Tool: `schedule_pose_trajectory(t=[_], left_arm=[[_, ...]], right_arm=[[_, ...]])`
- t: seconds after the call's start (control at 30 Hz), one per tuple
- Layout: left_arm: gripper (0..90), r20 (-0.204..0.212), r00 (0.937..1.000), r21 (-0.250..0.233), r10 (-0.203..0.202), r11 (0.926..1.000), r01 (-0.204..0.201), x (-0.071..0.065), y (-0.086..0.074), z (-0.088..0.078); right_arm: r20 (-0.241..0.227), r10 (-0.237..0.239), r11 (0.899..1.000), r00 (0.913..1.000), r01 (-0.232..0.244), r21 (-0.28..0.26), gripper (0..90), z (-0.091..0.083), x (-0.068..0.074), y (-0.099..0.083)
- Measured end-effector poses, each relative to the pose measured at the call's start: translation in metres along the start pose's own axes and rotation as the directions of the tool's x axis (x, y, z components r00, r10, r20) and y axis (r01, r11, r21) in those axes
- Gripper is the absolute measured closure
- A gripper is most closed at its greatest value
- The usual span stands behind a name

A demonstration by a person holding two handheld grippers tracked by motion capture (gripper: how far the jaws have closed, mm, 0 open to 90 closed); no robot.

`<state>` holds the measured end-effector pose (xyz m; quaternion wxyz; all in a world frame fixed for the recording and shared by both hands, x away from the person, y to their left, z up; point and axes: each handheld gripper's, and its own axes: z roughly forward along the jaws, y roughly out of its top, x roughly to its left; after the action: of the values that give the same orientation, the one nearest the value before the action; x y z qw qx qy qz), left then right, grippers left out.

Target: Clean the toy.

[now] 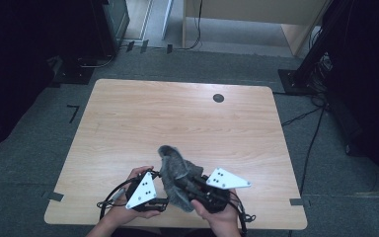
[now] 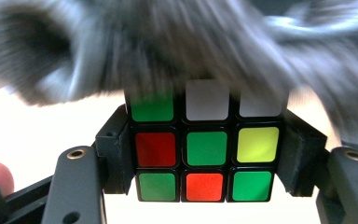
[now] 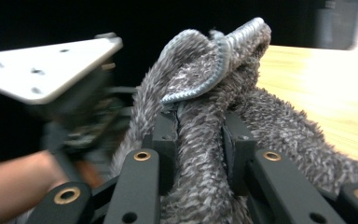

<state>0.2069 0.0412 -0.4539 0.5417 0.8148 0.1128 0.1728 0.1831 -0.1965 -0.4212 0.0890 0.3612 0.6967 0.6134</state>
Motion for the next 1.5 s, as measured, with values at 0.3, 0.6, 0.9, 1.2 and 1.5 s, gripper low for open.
schedule_pose_trajectory(t=[0.3, 0.6, 0.9, 1.2, 1.5], left_arm=[[33.9, -0.001, 0.9796, -0.105, -0.201, 0.9742, 0.2, 0.025, -0.005, -0.012], [33.8, -0.027, 0.9411, -0.161, -0.337, 0.9307, 0.328, 0.043, -0.012, -0.02], [33.7, -0.068, 0.8988, -0.192, -0.433, 0.8897, 0.414, 0.049, -0.014, -0.019], [33.6, -0.1, 0.8639, -0.228, -0.494, 0.8564, 0.463, 0.032, -0.007, -0.008], [33.3, -0.094, 0.8545, -0.215, -0.511, 0.8485, 0.483, 0.009, -0.004, 0.008]], right_arm=[[0.365, -0.005, 0.999, 0.9309, -0.012, 0.044, 72.7, -0.006, -0.049, -0.025], [0.481, -0.127, 0.979, 0.8675, 0.033, 0.199, 54.6, 0.015, -0.074, -0.052], [0.368, -0.144, 0.99, 0.9186, 0.128, 0.066, 23.9, 0.011, -0.044, -0.034], [0.187, -0.088, 0.996, 0.9784, 0.09, -0.003, 21.9, 0.046, 0.004, -0.05], [0.248, -0.049, 0.994, 0.9674, 0.071, -0.079, 22.4, 0.047, 0.016, -0.048]])
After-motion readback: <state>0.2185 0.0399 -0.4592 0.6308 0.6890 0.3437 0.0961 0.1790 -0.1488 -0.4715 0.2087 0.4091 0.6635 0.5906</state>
